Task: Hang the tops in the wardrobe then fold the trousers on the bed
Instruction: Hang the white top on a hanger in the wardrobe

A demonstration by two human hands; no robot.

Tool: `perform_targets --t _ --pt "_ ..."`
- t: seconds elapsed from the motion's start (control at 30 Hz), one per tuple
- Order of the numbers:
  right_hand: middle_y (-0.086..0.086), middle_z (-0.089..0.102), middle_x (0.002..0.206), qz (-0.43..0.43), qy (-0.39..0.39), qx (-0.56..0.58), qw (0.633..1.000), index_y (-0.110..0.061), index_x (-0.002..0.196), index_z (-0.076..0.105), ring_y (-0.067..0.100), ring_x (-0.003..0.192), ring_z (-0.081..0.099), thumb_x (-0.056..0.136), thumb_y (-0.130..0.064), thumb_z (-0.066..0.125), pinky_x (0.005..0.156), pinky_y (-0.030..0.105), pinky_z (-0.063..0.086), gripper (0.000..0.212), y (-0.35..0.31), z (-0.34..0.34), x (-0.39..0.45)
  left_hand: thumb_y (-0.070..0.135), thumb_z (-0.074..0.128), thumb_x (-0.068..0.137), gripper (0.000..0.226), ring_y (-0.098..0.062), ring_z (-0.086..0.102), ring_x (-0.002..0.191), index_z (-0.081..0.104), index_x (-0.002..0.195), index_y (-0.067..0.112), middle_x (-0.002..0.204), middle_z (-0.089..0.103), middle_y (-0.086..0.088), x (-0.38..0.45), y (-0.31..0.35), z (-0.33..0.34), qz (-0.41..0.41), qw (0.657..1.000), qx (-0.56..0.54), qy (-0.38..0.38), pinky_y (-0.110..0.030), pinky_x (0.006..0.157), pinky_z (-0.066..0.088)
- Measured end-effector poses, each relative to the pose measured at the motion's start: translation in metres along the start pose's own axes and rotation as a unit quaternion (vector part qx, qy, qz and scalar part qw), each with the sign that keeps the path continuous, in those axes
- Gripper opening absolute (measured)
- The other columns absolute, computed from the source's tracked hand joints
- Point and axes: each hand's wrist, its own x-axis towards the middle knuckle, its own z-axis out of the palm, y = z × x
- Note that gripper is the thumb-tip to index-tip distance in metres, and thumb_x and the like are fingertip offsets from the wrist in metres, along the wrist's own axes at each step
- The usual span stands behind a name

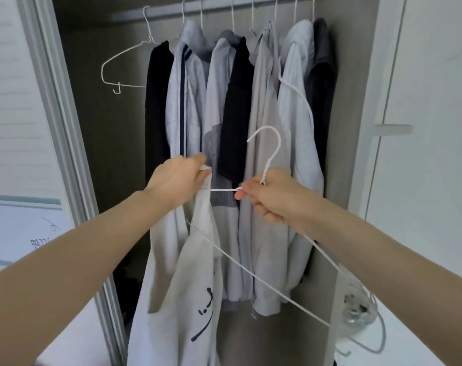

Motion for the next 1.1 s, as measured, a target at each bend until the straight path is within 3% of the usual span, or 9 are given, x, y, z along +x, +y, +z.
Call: perform_targets --t 0.17,0.27,0.43,0.53,0.63,0.73,0.87,0.97,1.1 --pt "0.003 0.039 0.058 0.041 0.004 0.008 0.999 0.001 0.097 0.060 0.012 0.045 0.029 0.097 -0.007 0.042 0.037 0.020 0.021 0.020 0.020 0.025 0.009 0.023 0.053 0.097 0.032 -0.027 0.048 0.058 0.036 0.072 0.012 0.061 0.046 -0.006 -0.002 0.069 0.008 -0.008 0.986 -0.149 0.071 -0.038 0.052 0.043" --pt "0.000 0.032 0.051 -0.025 0.045 0.064 0.997 -0.006 0.082 0.061 0.011 0.042 0.026 0.095 -0.014 0.047 0.038 0.019 0.019 0.020 0.027 0.012 0.002 0.028 0.065 0.090 0.037 -0.008 0.042 0.050 0.043 0.063 0.015 0.055 0.046 0.003 -0.006 0.076 0.006 -0.037 0.971 -0.221 0.087 -0.019 0.046 0.036" --pt "-0.010 0.031 0.042 -0.090 0.045 0.194 0.976 -0.003 0.088 0.065 0.005 0.034 0.023 0.098 -0.012 0.049 0.034 0.014 0.019 0.021 0.021 -0.021 -0.017 0.054 0.061 0.085 0.037 -0.010 0.050 0.086 0.062 0.086 0.017 0.093 0.053 0.007 -0.012 0.048 -0.016 0.129 0.972 -0.193 0.024 -0.022 0.077 0.040" --pt "-0.007 0.030 0.048 -0.107 -0.023 0.225 0.968 -0.004 0.087 0.069 0.006 0.038 0.023 0.096 -0.012 0.053 0.034 0.014 0.019 0.020 0.019 -0.025 -0.023 0.076 0.048 0.081 0.052 -0.009 0.040 0.085 0.043 0.088 0.024 0.090 0.047 0.009 -0.008 0.039 -0.026 0.175 0.979 -0.100 0.035 -0.022 0.081 0.031" --pt "-0.002 0.043 0.056 -0.122 -0.109 0.237 0.958 -0.003 0.093 0.072 0.007 0.044 0.038 0.095 -0.020 0.057 0.037 0.017 0.031 0.023 0.018 -0.028 -0.020 0.078 0.053 0.078 0.051 -0.008 0.036 0.056 0.033 0.079 0.031 0.065 0.042 0.008 -0.003 0.033 -0.033 0.152 0.977 -0.143 -0.039 -0.018 0.053 0.032" --pt "0.010 0.069 0.102 -0.046 -0.247 0.181 0.951 -0.010 0.112 0.069 0.019 0.090 0.062 0.085 -0.048 0.059 0.079 0.029 0.050 0.048 0.023 -0.037 -0.007 0.070 0.063 0.070 0.047 -0.007 0.035 0.053 0.037 0.071 0.031 0.058 0.041 0.007 0.003 0.021 -0.039 0.121 0.981 -0.148 -0.038 -0.023 0.051 0.031" --pt "0.017 0.037 0.143 0.121 -0.468 0.209 0.850 -0.014 0.141 0.045 0.032 0.128 0.030 0.072 -0.082 0.039 0.107 0.048 0.023 0.097 0.061 -0.044 0.003 0.069 0.070 0.057 0.056 -0.007 0.029 0.052 0.043 0.068 0.021 0.058 0.038 -0.002 0.010 0.009 -0.053 0.096 0.977 -0.190 -0.006 -0.023 0.051 0.029" --pt "0.018 0.019 0.150 0.126 -0.558 0.284 0.770 -0.021 0.152 0.021 0.035 0.134 0.015 0.083 -0.080 0.020 0.113 0.058 -0.001 0.090 0.092 -0.037 0.003 0.067 0.069 0.058 0.061 -0.009 0.026 0.049 0.043 0.068 0.013 0.053 0.034 0.005 0.011 0.005 -0.062 0.081 0.969 -0.232 0.005 -0.020 0.046 0.028" --pt "0.012 0.050 0.133 0.129 -0.520 0.307 0.786 -0.034 0.148 0.029 0.027 0.114 0.050 0.092 -0.069 0.021 0.102 0.043 0.028 0.067 0.112 -0.026 0.005 0.063 0.068 0.061 0.062 -0.008 0.027 0.044 0.048 0.070 0.005 0.051 0.037 0.002 0.008 -0.005 -0.068 0.047 0.968 -0.246 0.033 -0.013 0.041 0.025"
